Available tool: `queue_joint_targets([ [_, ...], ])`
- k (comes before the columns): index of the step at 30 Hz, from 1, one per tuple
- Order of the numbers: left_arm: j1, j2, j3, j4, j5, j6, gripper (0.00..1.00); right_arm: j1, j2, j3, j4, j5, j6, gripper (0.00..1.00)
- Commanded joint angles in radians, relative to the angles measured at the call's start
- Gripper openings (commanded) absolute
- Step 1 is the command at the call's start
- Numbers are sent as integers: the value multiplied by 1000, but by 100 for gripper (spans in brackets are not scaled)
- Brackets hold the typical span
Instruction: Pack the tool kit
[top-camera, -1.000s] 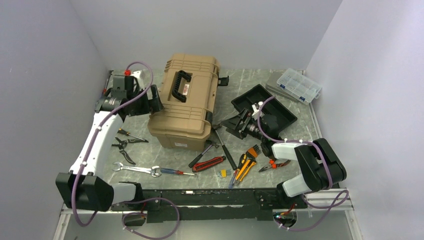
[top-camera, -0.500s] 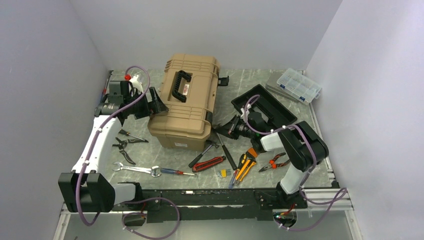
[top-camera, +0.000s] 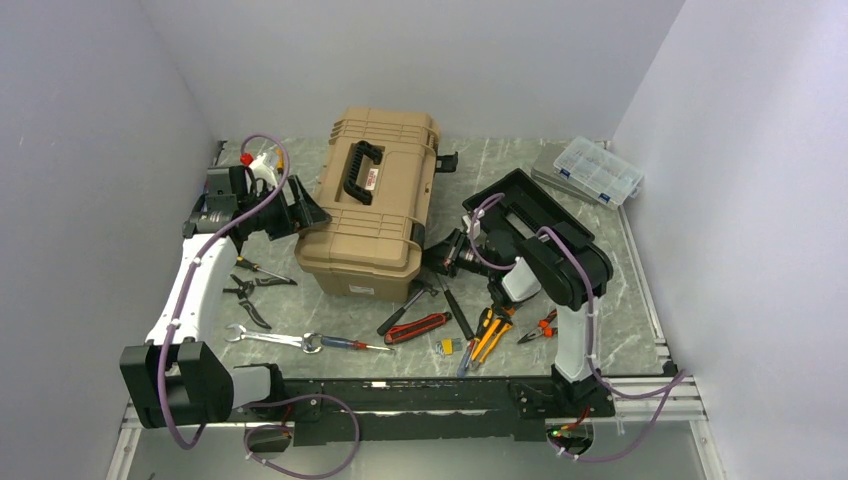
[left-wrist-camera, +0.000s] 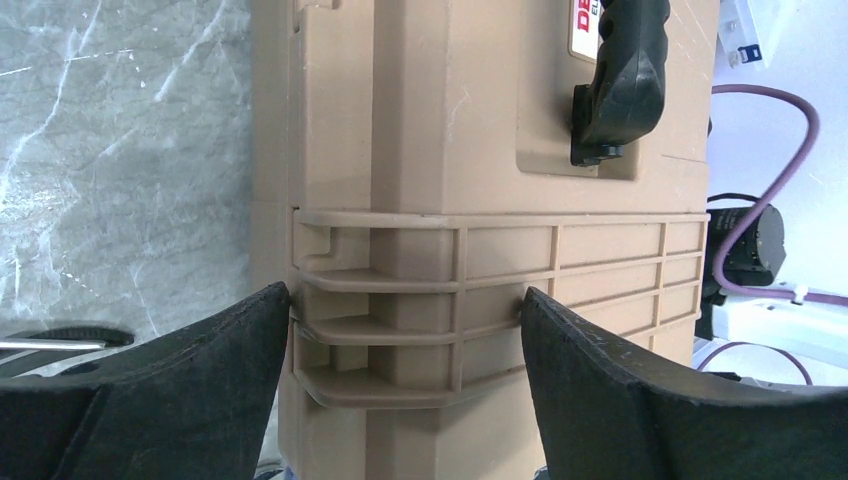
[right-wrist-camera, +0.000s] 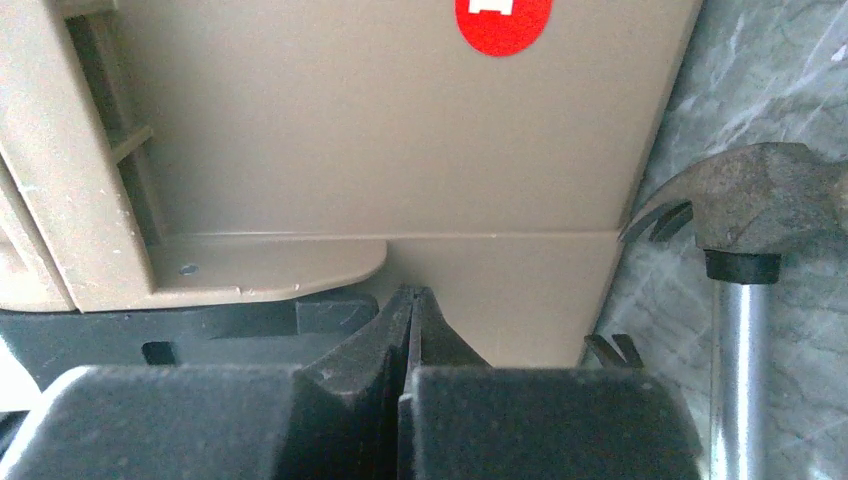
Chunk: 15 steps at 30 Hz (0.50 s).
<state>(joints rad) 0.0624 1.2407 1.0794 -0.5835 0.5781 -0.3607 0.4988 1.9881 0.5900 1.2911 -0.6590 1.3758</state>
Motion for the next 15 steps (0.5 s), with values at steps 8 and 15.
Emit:
queue_joint_targets([
  [8, -1, 26, -53, -80, -4, 47, 83, 14, -157, -37, 425, 8, 43, 0],
  [15, -2, 22, -70, -66, 17, 39, 81, 17, -279, -32, 425, 24, 47, 0],
])
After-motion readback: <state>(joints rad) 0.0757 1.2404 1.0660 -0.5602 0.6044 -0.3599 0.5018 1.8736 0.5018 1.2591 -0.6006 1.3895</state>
